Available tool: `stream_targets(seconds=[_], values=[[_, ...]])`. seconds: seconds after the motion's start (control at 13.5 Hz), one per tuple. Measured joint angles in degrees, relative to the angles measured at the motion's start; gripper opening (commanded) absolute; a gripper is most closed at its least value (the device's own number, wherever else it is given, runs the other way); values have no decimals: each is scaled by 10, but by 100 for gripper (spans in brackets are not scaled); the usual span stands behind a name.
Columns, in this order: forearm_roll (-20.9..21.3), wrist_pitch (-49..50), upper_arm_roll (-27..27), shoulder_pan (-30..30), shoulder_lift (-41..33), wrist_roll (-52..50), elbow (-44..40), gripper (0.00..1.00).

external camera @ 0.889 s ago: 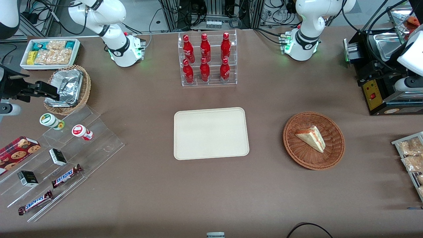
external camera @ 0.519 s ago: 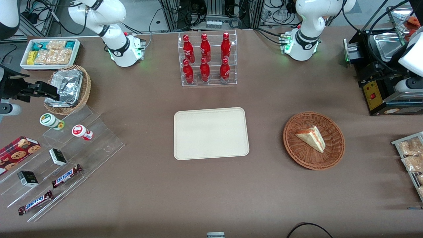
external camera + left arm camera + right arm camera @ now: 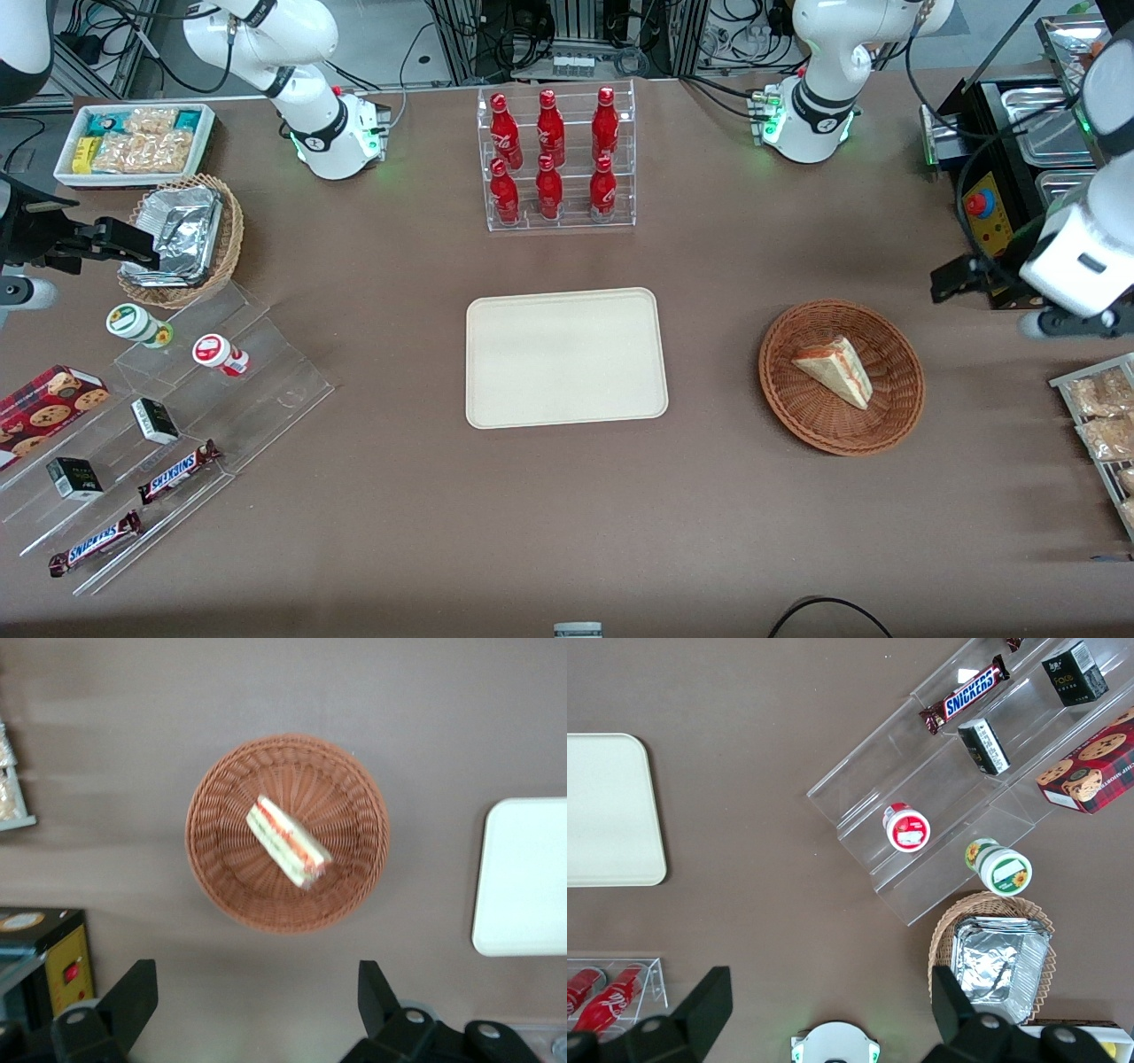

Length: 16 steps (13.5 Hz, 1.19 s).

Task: Place sandwich from basket to tray
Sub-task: 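Move the left gripper over the wicker basket and lower onto the sandwich, then close the left gripper on the wrapped sandwich's plastic edge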

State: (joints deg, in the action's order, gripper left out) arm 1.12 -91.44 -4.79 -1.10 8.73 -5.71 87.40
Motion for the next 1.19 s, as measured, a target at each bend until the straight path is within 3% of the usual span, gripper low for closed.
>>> stream_targets(seconds=[0.22, 0.89, 1.19], values=[[22, -70, -4, 14, 19, -58, 41, 100], [30, -384, -7, 44, 23, -421, 280, 100], [31, -478, -6, 46, 23, -501, 368, 100]])
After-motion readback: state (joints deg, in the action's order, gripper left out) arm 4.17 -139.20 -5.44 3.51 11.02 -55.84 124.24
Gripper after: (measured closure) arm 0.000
